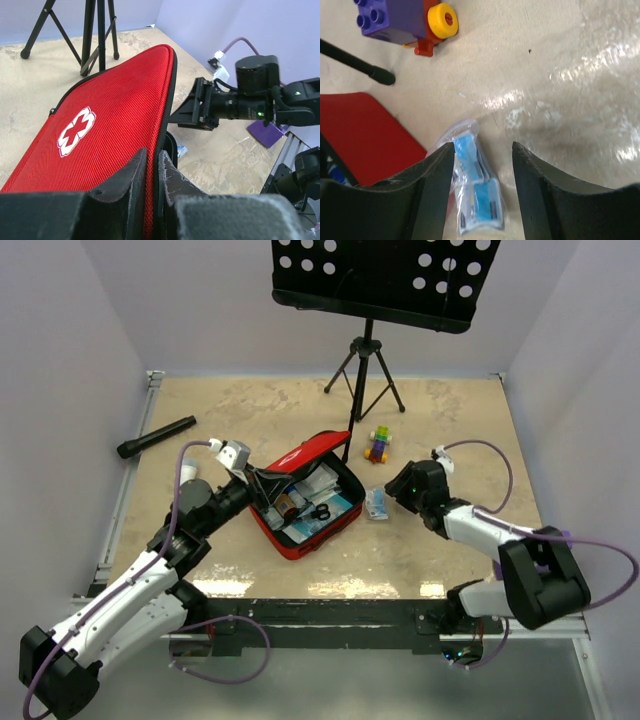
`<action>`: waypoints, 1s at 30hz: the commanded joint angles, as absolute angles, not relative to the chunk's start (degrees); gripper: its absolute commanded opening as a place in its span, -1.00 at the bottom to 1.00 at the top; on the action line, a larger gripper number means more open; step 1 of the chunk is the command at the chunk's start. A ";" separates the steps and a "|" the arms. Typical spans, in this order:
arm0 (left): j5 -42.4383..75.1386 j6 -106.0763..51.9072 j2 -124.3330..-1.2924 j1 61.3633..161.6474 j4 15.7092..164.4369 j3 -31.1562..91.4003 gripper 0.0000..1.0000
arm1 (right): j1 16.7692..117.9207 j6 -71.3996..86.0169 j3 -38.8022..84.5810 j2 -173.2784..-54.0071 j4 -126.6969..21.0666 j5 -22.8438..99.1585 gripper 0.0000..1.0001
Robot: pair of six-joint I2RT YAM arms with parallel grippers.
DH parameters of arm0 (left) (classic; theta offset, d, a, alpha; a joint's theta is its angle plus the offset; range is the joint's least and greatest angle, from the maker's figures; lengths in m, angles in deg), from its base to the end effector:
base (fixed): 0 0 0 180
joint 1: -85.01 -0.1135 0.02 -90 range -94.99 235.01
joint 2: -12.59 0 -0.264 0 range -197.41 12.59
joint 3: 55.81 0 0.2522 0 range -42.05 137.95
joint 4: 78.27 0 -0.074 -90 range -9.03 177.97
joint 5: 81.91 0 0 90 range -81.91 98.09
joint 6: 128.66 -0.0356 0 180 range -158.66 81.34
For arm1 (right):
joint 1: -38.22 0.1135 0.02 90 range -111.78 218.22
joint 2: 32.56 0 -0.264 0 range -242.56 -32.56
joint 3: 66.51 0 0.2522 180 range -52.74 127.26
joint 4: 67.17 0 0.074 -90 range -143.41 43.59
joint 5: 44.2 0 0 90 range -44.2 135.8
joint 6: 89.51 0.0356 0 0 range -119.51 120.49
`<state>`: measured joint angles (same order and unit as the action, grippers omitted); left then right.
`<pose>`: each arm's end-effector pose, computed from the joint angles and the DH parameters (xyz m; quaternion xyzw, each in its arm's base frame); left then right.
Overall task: Organize the medicine kit
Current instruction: Pick up the medical item at the center of the board.
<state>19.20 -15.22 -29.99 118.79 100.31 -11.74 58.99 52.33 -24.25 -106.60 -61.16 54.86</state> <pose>0.1513 -0.1095 0.2988 0.1316 0.6943 -0.3973 0.5855 0.2339 0.0827 0.1676 0.2732 0.8532 0.2026 0.3955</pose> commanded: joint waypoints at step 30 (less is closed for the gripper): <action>15.30 -15.29 -30.65 118.32 96.14 -11.55 -1.00 | 58.17 36.98 -11.36 -89.02 -57.35 46.01 -1.00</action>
<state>19.23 -15.24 -30.30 118.83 100.40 -11.74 58.14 43.41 -17.33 -98.54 -58.84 49.28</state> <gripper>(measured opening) 0.173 0.007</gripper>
